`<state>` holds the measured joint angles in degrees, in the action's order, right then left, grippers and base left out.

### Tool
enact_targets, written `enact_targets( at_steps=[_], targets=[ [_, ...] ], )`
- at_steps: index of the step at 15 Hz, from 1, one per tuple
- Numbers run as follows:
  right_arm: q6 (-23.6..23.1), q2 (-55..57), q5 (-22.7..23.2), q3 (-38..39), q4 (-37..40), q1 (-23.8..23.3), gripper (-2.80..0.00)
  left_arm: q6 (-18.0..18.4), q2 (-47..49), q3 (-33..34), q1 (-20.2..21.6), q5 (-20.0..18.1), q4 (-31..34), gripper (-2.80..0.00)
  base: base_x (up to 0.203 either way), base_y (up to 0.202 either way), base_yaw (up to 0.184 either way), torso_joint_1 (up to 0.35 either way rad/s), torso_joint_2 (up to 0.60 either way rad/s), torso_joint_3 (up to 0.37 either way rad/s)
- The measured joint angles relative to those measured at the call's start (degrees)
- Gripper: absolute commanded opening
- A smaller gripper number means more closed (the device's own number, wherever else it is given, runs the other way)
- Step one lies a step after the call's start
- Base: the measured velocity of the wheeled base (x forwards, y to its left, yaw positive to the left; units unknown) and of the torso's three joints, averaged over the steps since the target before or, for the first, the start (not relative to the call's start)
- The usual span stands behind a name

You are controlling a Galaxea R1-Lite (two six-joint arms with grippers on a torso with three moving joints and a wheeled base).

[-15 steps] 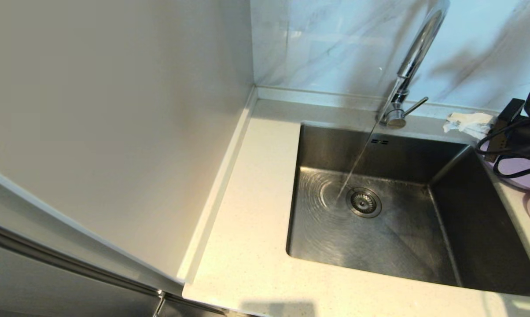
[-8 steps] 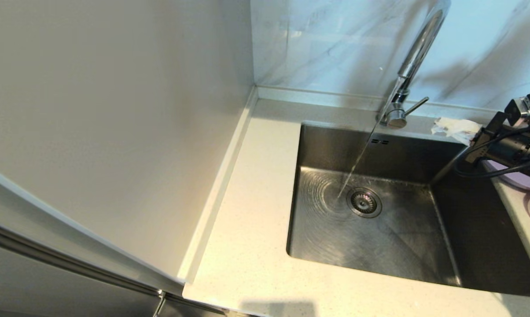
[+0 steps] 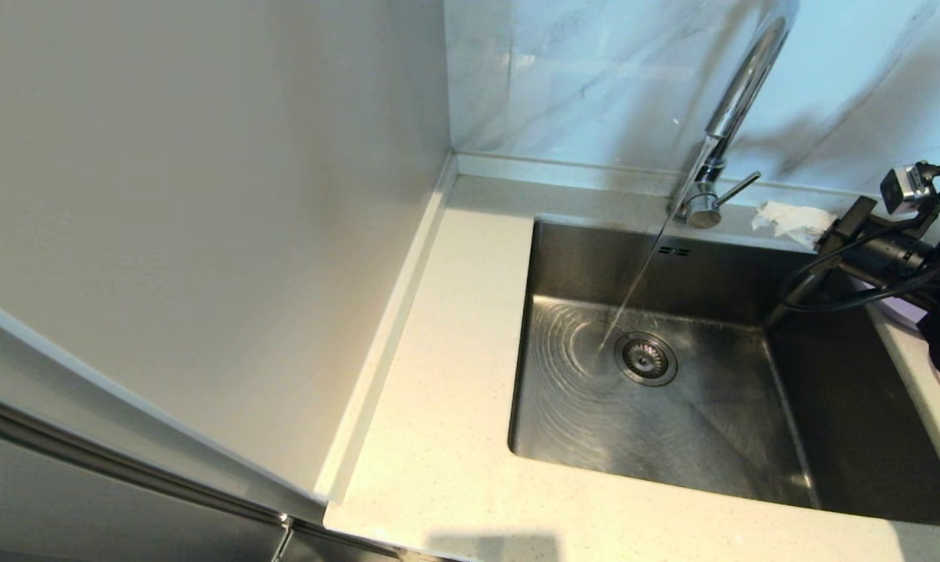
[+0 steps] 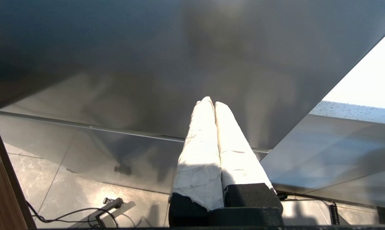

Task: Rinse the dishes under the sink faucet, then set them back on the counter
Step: Turn off the faucet

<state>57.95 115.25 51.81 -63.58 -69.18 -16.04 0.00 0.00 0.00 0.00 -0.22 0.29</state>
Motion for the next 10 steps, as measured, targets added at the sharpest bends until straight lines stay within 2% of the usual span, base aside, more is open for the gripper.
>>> enact_targets(
  at_steps=[2,4,7,10],
  targets=[
    [-3.4,1.6,0.0,-2.0,0.1,0.4,-2.80,0.0,0.0,0.0,0.0,0.0,0.0,-2.80,0.000,0.000,0.000,0.000,0.00,0.000],
    [-9.9,3.0,-0.4,-2.7,0.2,0.9,-2.80,0.0,0.0,0.0,0.0,0.1,0.0,-2.80,0.000,0.000,0.000,0.000,0.00,0.000],
    [-19.6,4.7,-5.2,-4.2,1.3,2.1,-2.80,0.0,0.0,0.0,0.0,0.0,0.0,-2.80,0.000,0.000,0.000,0.000,0.00,0.000],
    [-25.9,6.2,-10.8,-7.4,2.5,2.8,-2.80,0.0,0.0,0.0,0.0,0.0,0.0,-2.80,0.000,0.000,0.000,0.000,0.00,0.000]
  ],
)
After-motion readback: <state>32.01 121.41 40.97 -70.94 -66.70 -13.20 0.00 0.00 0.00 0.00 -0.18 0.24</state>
